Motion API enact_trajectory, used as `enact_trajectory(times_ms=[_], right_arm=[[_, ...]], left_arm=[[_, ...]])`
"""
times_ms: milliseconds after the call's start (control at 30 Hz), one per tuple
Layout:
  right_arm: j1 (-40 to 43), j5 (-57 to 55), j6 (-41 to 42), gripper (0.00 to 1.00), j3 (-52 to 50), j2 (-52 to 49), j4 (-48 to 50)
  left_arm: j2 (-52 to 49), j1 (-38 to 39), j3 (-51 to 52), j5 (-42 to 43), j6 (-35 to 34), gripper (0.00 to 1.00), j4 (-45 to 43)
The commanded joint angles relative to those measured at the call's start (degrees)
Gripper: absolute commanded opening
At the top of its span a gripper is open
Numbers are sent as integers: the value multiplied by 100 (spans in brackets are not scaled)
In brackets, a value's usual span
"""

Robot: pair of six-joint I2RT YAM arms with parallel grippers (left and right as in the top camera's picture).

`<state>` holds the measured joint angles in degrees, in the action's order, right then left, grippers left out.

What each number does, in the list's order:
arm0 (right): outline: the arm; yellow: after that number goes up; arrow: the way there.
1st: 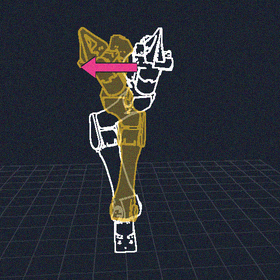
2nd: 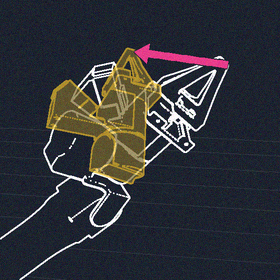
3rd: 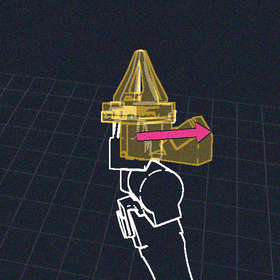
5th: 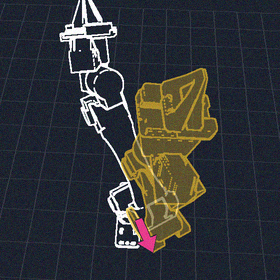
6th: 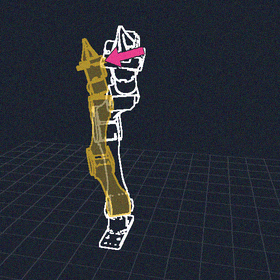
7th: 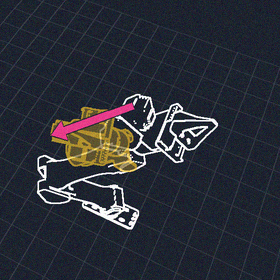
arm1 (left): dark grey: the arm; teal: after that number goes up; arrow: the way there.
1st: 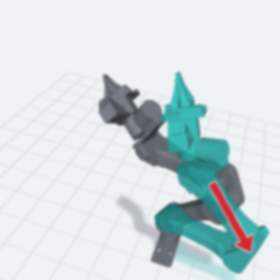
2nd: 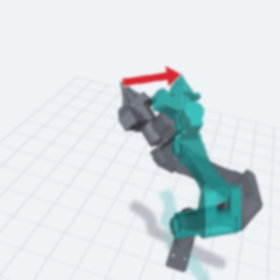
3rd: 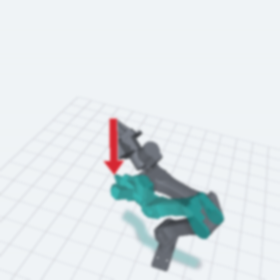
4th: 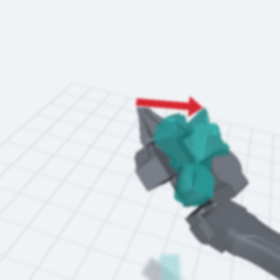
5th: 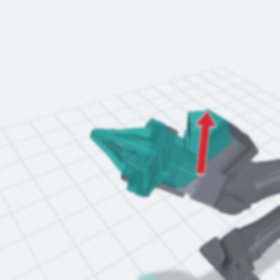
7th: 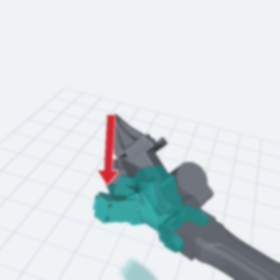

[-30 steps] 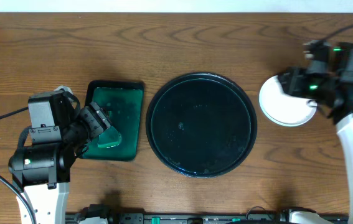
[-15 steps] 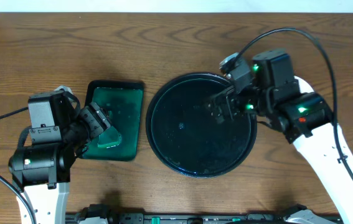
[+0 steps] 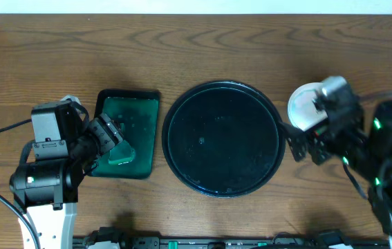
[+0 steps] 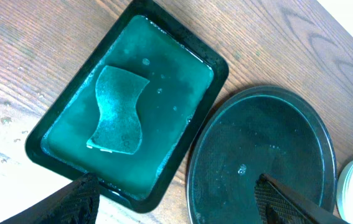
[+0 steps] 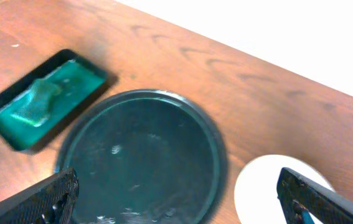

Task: Clean dirty plates on tray and stack at the side

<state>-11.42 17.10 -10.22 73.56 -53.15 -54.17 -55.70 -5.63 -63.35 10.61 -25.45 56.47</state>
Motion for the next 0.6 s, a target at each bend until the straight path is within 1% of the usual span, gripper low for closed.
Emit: enact_trajectory(times_ms=[0, 133, 200, 333, 433, 567], right_arm=[[105, -485, -264, 99, -833, 612, 299], [168, -490, -199, 99, -2288, 1585, 1578], [275, -485, 74, 99, -3156, 2127, 2339], [472, -481, 647, 99, -4579, 3064, 3407], [483, -483, 933, 99, -5423, 3779, 3880], [483, -483, 955, 99, -6295, 4599, 4437]], left_arm=[[35, -24, -138, 35, 35, 80, 7], [35, -24, -138, 35, 35, 80, 7], [35, -24, -138, 35, 35, 80, 7], [35, -24, -138, 35, 35, 80, 7], [35, -24, -138, 35, 35, 80, 7], [35, -24, -138, 35, 35, 80, 7]])
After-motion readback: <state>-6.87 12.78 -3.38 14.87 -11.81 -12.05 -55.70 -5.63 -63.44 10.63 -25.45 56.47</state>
